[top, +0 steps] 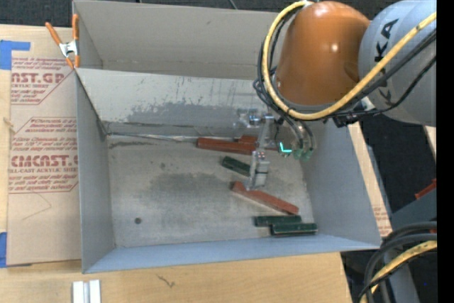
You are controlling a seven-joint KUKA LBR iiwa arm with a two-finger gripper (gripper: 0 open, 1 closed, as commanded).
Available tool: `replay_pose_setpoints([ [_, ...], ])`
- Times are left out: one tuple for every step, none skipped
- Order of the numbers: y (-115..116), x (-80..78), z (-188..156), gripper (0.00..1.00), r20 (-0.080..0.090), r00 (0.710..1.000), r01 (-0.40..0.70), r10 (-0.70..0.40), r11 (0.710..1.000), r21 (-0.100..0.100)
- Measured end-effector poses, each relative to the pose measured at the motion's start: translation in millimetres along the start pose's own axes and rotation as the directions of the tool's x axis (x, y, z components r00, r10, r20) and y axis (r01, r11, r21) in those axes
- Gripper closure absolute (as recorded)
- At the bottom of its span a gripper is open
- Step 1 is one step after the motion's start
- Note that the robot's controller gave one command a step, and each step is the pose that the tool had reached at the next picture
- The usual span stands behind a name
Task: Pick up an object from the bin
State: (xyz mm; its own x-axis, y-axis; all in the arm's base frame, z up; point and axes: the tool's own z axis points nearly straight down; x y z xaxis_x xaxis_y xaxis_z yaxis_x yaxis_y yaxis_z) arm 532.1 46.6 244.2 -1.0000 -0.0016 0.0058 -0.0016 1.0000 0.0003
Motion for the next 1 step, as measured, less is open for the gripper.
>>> replay_pose_setpoints([
  [-0.2,-1.5,-3.8,0.0,0.008,1.0,-0.001,0.001,1.0,-0.001],
])
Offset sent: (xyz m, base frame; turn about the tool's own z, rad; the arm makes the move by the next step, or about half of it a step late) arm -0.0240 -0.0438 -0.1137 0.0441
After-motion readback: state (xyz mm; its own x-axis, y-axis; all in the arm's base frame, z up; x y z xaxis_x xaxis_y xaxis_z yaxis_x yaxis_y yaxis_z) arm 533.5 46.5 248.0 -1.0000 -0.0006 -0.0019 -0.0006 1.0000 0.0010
